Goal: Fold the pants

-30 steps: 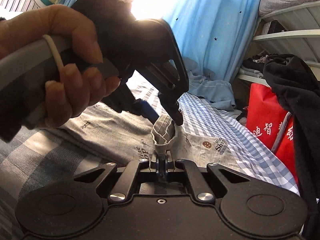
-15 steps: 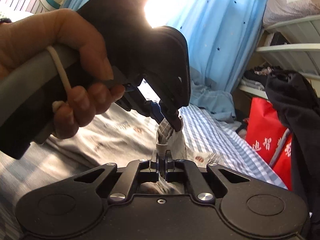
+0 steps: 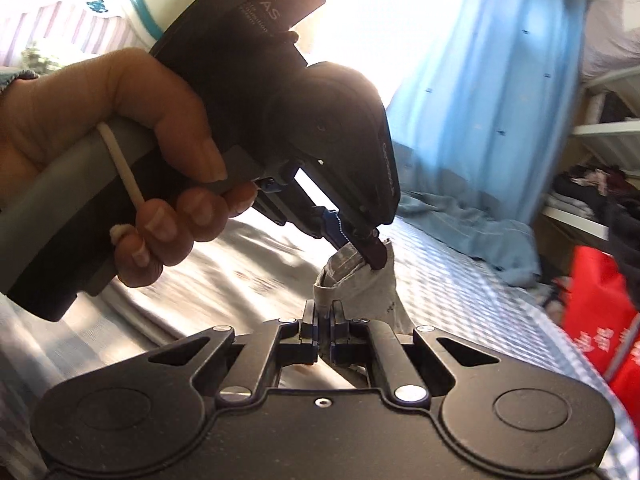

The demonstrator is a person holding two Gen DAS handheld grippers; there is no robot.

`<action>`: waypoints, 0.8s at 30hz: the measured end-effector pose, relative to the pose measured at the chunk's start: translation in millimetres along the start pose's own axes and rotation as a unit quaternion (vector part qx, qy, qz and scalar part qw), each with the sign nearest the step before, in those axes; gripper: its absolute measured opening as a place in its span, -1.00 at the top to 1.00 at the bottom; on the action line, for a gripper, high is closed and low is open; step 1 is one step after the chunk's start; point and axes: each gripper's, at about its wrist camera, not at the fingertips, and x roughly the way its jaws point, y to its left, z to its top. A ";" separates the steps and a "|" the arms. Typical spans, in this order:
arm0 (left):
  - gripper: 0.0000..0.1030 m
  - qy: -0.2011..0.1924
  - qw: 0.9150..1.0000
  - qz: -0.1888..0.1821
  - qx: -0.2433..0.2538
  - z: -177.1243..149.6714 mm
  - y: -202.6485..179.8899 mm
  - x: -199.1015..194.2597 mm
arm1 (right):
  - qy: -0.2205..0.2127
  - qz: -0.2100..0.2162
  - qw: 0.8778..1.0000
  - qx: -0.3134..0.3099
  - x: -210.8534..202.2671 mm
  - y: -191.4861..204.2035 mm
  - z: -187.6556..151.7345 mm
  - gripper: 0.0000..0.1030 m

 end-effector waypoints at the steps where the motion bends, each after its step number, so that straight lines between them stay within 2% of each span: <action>1: 0.81 -0.002 1.000 0.004 0.000 0.7 8.6 -6.9 | -0.001 0.008 1.000 -0.002 1.6 8.5 4.7 0.91; 7: 0.81 -0.010 1.000 0.027 -0.009 2.3 55.6 -38.8 | -0.010 0.054 0.998 -0.013 12.6 52.3 31.1 0.91; 13: 0.80 0.011 0.998 0.055 -0.004 -10.3 82.1 -34.7 | 0.032 0.081 0.996 -0.029 36.5 87.9 39.7 0.91; 18: 0.63 0.007 0.997 0.072 -0.041 -18.1 94.1 -41.3 | 0.042 0.090 0.995 -0.025 40.5 97.8 31.4 0.80; 19: 0.44 0.005 0.996 0.071 -0.050 -17.6 97.9 -44.9 | 0.038 0.094 0.995 -0.024 38.3 97.7 30.5 0.77; 20: 0.17 0.002 0.996 0.073 -0.057 -17.3 100.3 -48.3 | 0.033 0.096 0.995 -0.025 36.3 92.1 27.0 0.66; 21: 0.05 -0.003 0.995 0.079 -0.063 -16.7 100.9 -50.7 | 0.028 0.097 0.995 -0.027 36.6 86.3 23.9 0.57; 23: -0.21 -0.017 0.993 0.095 -0.065 -14.9 100.5 -55.9 | 0.018 0.093 0.995 -0.028 30.3 82.0 19.1 0.20; 24: -0.28 -0.023 0.993 0.105 -0.059 -13.7 98.0 -57.7 | 0.015 0.091 0.995 -0.027 27.0 78.3 17.1 0.10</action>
